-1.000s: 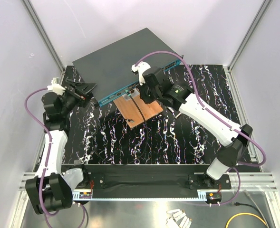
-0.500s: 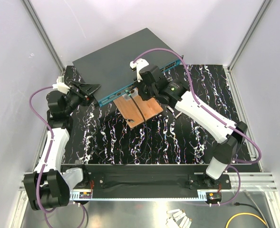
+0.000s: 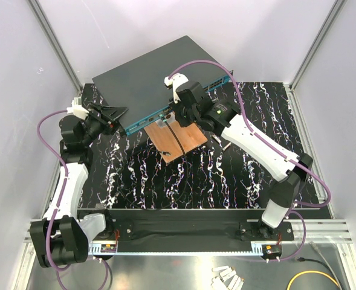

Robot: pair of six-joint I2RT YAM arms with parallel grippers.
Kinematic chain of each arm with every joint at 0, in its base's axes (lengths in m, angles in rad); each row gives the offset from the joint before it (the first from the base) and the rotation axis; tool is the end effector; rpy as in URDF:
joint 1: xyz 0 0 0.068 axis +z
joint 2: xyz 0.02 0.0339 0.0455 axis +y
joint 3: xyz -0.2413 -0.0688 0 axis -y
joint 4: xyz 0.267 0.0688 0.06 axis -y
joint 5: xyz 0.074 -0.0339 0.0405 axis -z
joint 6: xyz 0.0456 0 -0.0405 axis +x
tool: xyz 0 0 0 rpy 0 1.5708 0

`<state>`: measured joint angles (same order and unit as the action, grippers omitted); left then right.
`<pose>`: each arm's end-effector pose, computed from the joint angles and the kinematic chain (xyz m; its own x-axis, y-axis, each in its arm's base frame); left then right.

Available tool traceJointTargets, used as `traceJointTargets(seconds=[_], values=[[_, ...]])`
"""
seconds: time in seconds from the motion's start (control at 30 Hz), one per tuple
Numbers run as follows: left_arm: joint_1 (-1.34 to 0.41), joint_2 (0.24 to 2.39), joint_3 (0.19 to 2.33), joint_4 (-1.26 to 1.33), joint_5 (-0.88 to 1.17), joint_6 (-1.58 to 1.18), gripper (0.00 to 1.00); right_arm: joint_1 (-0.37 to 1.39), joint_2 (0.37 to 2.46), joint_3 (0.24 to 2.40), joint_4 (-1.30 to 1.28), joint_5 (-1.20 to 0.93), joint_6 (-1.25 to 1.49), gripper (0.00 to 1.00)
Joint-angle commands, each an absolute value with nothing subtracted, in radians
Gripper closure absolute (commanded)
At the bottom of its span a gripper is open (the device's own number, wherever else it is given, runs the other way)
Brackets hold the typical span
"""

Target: Insert the plug into the switch port

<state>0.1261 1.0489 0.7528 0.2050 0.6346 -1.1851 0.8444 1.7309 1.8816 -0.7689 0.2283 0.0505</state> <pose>0.2840 0.0088 0.2921 -0.4828 -0.8133 -0.3247 0.0986 0.3179 -0.9430 0.2800 0.2996 0.3825 -0.4150 -0.3931 -0.8205 -0.5855 0.8057 -0.0899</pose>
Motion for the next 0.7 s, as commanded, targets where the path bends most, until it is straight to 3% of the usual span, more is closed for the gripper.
traceJointTargets(seconds=[0.0, 0.67], values=[[0.103, 1.029, 0.761, 0.282, 0.641, -1.166, 0.35, 0.853, 1.743, 1.934, -0.721, 0.256, 0.061, 1.00], [0.100, 1.022, 0.750, 0.279, 0.630, -1.163, 0.35, 0.870, 1.749, 1.980, -0.721, 0.256, 0.060, 1.00]])
